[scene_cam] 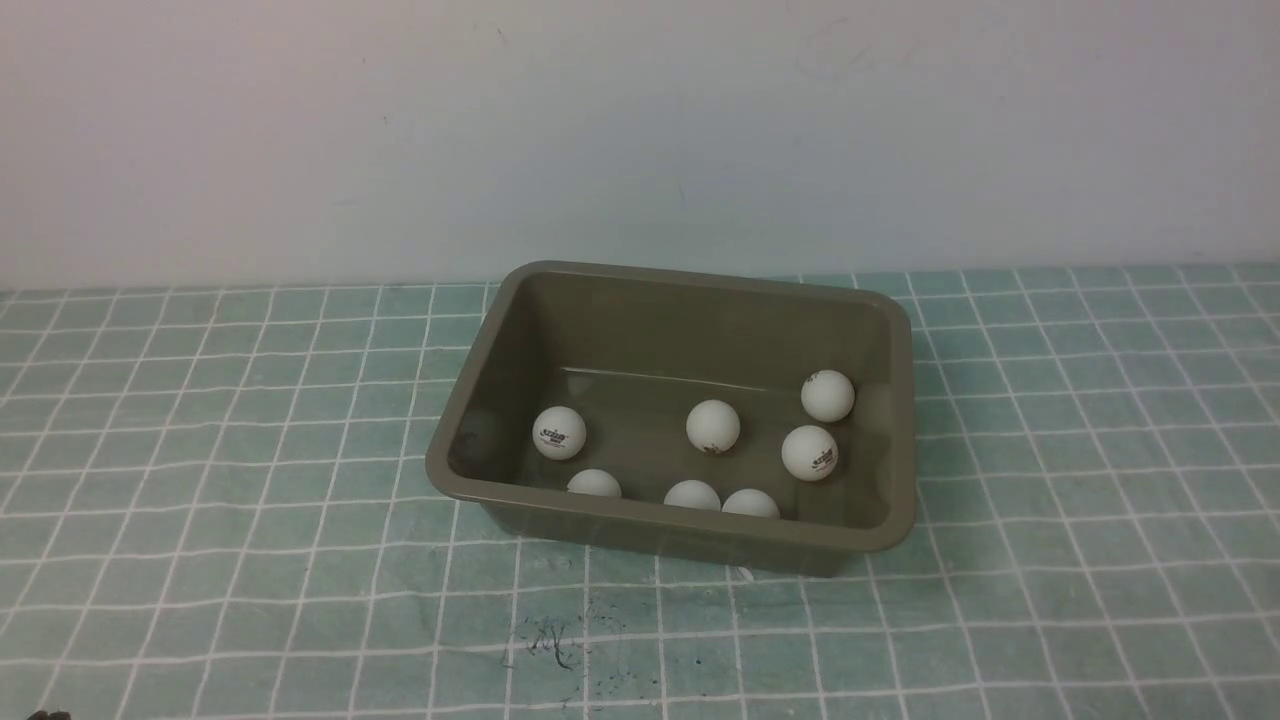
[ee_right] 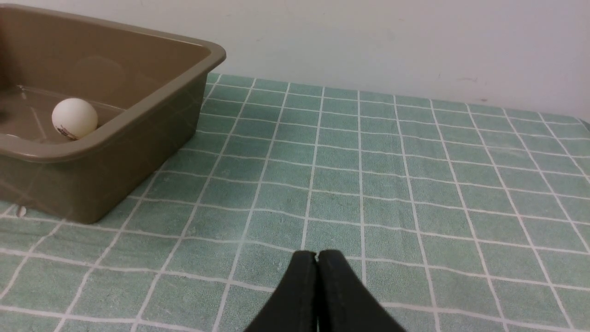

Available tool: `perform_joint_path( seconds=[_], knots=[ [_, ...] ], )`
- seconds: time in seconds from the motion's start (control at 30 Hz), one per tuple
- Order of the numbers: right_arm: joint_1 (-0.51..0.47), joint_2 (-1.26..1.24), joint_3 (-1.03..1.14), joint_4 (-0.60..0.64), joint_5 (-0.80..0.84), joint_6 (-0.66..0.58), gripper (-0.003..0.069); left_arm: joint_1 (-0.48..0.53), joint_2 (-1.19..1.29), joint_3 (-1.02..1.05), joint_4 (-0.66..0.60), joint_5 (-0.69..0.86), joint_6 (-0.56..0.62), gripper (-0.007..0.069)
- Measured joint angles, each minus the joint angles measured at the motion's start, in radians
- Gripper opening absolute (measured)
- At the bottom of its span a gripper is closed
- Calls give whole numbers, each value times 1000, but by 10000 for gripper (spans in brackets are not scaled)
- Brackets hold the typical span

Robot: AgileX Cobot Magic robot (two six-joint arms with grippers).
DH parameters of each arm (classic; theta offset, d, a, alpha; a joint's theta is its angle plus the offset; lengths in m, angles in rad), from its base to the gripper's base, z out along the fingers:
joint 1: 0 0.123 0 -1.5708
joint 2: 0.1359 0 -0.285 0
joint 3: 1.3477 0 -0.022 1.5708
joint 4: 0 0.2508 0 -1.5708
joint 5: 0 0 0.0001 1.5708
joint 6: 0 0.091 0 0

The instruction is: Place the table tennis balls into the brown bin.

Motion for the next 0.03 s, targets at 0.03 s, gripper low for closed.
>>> perform_joint_path(
  seconds=[0.03],
  knots=[
    [0,0,0,0,0,0,-15,0,0,0,0,0,0,-5]
  ],
)
